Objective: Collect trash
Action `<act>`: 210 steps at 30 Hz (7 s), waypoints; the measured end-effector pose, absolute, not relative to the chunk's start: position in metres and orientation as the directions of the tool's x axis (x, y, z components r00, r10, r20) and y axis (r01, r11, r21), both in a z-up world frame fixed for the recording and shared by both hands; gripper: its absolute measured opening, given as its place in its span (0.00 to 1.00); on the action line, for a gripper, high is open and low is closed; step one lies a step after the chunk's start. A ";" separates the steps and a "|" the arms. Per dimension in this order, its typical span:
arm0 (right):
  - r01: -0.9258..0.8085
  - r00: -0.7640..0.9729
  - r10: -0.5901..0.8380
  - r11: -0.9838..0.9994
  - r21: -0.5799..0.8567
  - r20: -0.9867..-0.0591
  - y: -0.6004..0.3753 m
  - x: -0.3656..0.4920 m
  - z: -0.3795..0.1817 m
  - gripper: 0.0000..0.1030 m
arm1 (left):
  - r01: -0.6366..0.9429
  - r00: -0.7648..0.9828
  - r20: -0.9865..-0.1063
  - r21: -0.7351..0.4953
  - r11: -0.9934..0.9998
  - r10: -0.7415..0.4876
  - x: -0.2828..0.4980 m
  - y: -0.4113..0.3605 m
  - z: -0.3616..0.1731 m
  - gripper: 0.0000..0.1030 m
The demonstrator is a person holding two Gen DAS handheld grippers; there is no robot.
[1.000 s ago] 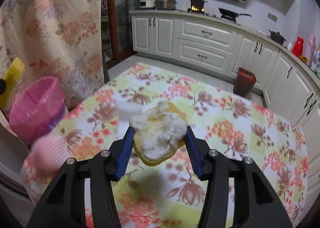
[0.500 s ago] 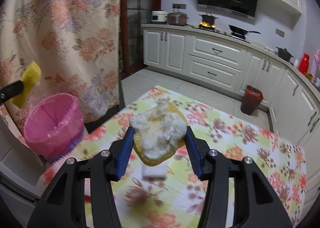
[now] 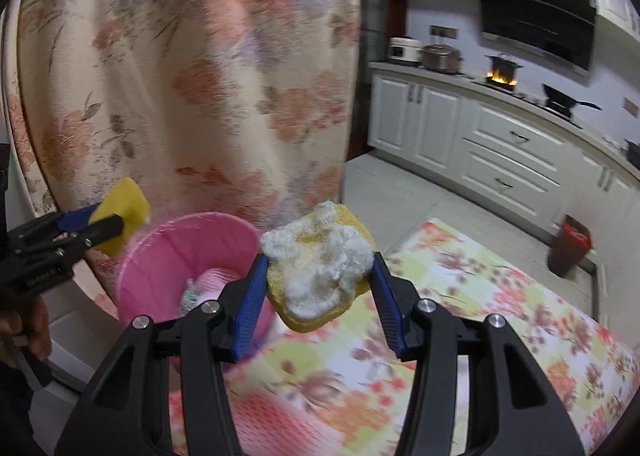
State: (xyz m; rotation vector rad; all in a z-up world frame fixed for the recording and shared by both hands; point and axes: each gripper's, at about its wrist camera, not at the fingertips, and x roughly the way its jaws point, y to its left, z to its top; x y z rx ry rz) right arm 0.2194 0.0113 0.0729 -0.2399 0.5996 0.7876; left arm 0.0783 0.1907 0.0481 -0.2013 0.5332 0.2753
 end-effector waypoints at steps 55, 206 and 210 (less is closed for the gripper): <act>-0.521 0.650 0.396 0.853 -0.001 -0.649 -0.147 0.253 0.004 0.81 | -0.018 0.784 -0.617 -0.129 0.992 -0.066 0.111 0.055 -0.002 0.73; -0.726 0.510 0.581 0.686 0.044 -0.634 -0.024 0.166 0.049 0.87 | -0.417 0.683 -0.698 -0.130 0.900 0.216 0.010 0.168 0.044 0.85; -0.729 0.509 0.585 0.683 0.045 -0.631 -0.024 0.164 0.050 0.87 | -0.420 0.683 -0.697 -0.127 0.899 0.220 0.008 0.166 0.045 0.85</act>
